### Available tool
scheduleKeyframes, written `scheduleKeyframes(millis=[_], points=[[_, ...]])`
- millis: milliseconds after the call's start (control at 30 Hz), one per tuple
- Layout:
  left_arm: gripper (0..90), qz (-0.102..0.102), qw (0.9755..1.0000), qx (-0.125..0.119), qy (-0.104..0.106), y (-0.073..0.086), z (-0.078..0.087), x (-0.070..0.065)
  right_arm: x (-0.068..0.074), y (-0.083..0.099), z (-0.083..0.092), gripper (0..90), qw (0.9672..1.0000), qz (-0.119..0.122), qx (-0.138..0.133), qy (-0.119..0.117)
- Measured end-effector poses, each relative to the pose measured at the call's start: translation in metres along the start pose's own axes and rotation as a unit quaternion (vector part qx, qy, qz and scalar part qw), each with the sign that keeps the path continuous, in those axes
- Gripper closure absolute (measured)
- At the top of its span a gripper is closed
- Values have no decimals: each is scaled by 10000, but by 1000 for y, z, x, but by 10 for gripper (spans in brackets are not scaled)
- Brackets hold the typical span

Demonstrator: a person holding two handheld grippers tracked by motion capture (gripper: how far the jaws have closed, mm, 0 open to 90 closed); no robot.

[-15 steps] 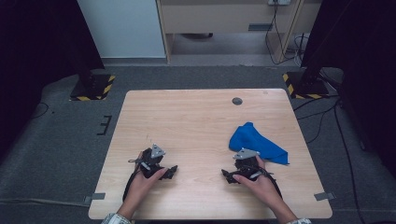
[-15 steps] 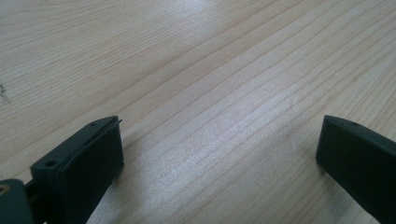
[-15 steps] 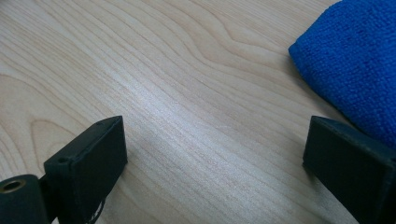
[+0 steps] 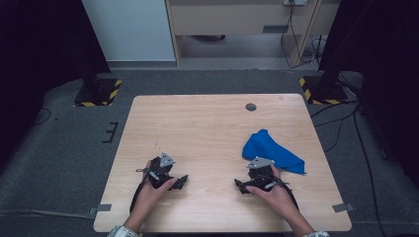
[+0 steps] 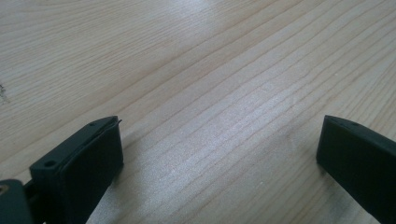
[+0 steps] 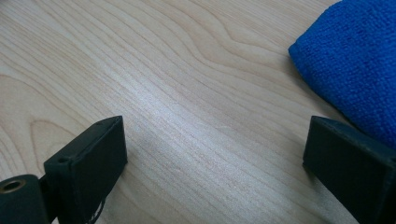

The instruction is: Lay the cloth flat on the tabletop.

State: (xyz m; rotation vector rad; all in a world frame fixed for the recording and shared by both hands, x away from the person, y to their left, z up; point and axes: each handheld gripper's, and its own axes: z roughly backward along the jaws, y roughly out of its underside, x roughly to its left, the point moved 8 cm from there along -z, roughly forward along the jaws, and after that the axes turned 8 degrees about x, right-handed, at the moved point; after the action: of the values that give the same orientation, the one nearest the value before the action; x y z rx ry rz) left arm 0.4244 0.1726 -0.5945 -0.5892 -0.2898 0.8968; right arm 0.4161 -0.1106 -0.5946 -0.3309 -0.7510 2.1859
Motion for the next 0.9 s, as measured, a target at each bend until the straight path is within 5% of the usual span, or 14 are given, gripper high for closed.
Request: scheduleKeyframes(millis=[200, 600, 900], points=[[0, 1, 10000, 0, 1, 0, 0, 0, 0, -2, 6, 148, 9999, 125, 18, -49], [0, 0, 10000, 0, 1, 0, 0, 0, -10, -23, 39, 258, 9981, 190, -578, 67], [0, 1, 10000, 0, 1, 0, 0, 0, -40, -38, 63, 307, 9958, -15, -781, 476]])
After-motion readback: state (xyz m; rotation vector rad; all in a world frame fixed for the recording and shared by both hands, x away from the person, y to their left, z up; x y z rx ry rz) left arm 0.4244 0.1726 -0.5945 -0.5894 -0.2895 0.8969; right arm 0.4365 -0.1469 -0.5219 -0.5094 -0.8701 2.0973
